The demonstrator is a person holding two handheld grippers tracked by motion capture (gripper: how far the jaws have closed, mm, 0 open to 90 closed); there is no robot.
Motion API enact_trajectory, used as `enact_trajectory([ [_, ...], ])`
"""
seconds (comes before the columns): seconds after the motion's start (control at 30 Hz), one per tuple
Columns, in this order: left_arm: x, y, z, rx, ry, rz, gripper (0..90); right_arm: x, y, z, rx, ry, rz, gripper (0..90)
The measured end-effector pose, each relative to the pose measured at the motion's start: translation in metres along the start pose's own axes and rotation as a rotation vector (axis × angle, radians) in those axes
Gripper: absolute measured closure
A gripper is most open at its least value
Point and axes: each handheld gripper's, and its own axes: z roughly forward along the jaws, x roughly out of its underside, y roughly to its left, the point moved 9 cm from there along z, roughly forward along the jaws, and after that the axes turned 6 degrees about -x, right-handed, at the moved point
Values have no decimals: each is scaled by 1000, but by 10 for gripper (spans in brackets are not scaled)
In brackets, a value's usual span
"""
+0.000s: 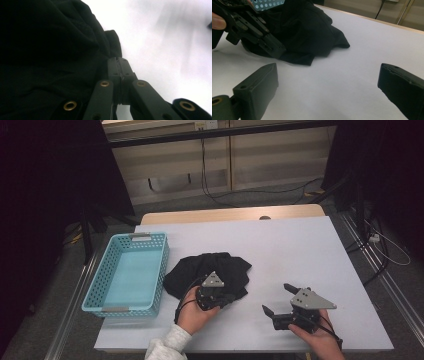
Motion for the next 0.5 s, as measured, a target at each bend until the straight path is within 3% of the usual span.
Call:
enact_trajectory([
  [0.27, -9, 2, -22, 8, -45, -11, 900, -1, -1, 4, -4, 0, 1, 20],
  [0.5, -17, 19, -50, 0, -114, -66, 900, -6, 2, 11, -10, -4, -8, 20],
])
